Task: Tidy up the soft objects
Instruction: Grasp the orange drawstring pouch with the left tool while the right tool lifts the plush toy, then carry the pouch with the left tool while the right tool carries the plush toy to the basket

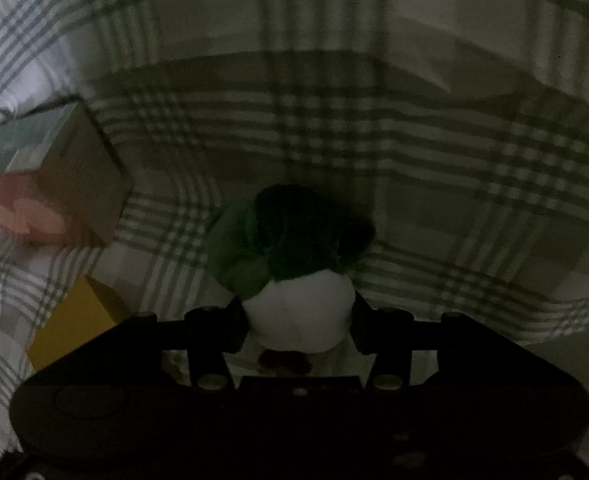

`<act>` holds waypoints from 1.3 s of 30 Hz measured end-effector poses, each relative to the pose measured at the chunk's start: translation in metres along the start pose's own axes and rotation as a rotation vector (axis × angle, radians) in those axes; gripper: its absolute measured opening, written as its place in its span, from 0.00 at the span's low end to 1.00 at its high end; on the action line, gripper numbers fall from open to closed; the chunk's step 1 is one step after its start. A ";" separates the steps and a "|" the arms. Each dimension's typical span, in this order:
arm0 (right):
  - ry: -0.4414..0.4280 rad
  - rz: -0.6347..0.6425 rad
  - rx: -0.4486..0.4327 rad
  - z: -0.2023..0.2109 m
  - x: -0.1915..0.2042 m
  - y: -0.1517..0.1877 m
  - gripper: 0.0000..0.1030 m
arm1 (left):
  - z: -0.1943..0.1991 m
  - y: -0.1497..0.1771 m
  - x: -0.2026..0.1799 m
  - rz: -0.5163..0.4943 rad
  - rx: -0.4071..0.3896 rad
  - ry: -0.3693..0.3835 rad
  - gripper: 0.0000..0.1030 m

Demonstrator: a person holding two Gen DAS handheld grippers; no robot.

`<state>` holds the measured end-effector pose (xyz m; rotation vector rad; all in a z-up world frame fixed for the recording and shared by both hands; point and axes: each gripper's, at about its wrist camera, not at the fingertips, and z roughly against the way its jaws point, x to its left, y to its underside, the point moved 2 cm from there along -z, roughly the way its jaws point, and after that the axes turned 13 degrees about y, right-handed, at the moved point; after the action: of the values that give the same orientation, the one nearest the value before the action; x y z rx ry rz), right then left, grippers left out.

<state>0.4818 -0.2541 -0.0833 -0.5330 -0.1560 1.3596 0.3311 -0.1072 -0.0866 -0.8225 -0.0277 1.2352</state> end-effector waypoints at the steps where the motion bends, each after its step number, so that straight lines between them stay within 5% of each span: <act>1: -0.004 -0.009 0.004 0.000 -0.002 0.000 0.45 | -0.003 0.000 0.000 0.003 0.018 0.001 0.92; 4: -0.009 -0.023 0.011 0.002 -0.007 0.003 0.46 | -0.003 0.001 0.003 0.019 0.007 0.020 0.76; 9: -0.003 -0.028 0.002 0.010 -0.014 0.010 0.46 | 0.000 -0.002 0.005 0.039 0.007 0.041 0.69; 24: 0.017 -0.031 0.000 0.045 -0.029 0.030 0.46 | 0.035 0.003 -0.027 -0.079 -0.046 0.105 0.69; 39: 0.047 -0.064 -0.013 0.094 -0.075 0.101 0.46 | 0.063 0.036 -0.070 -0.188 -0.017 0.168 0.69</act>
<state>0.3379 -0.2886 -0.0323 -0.5660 -0.1420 1.2838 0.2480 -0.1292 -0.0337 -0.9155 0.0203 0.9881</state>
